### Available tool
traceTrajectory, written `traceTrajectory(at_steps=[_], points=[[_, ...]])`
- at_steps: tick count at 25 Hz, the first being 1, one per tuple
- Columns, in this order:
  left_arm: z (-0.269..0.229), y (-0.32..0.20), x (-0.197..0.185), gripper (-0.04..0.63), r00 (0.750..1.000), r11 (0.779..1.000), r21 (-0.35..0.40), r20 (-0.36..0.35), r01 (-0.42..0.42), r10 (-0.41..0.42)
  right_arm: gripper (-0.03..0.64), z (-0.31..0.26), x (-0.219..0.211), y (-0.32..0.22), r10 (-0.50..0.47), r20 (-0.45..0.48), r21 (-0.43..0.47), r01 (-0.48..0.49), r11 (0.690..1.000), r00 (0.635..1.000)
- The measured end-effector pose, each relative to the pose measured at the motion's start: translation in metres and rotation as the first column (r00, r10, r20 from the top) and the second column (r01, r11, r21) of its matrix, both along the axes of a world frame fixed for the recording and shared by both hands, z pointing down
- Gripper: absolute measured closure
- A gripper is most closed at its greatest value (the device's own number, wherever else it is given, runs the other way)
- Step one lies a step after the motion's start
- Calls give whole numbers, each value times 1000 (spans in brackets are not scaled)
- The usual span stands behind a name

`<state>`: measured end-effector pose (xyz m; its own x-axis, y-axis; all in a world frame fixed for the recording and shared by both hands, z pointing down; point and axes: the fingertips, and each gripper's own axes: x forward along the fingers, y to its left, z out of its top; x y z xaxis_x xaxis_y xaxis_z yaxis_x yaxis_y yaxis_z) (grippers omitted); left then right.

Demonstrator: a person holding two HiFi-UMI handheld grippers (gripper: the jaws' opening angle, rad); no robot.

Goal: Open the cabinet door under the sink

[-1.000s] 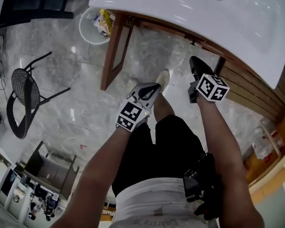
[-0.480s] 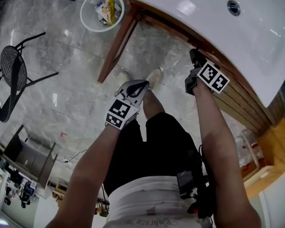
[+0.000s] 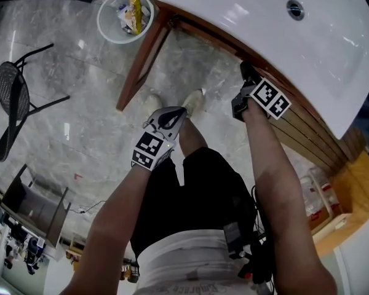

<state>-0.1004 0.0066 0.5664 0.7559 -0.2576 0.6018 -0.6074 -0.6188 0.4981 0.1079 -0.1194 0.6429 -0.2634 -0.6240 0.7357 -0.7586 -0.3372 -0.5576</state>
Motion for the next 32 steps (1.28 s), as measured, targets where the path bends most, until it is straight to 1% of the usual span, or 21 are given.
traceTrajectory(at_steps=[2,5,11,17,25,29,32], points=[[1,3,6,586,1000,1000,-2,-5,-14,14,523,-1,-2,2,-2,11,5,2,1000,1000],[1,9,15,586,999,999,-7,-9,-35,35,525,-1,-6,6,-31,19,11,31,999,999],[2,31,24,586,996,996,-23,-16,-89,88,526,3,-9,20,-79,9,20,79,997,997],[-3,36,9,586,992,992,-10,-14,-128,127,526,2,-13,36,-106,20,37,105,994,994],[1,38,-25,586,980,980,15,7,-198,198,528,5,-26,71,-148,-29,51,150,987,988],[1,44,-31,586,972,972,17,-3,-236,236,528,3,-24,82,-175,-72,54,179,982,982],[-1,53,-35,586,961,961,16,-11,-276,276,528,1,-27,93,-190,-91,53,195,979,978]])
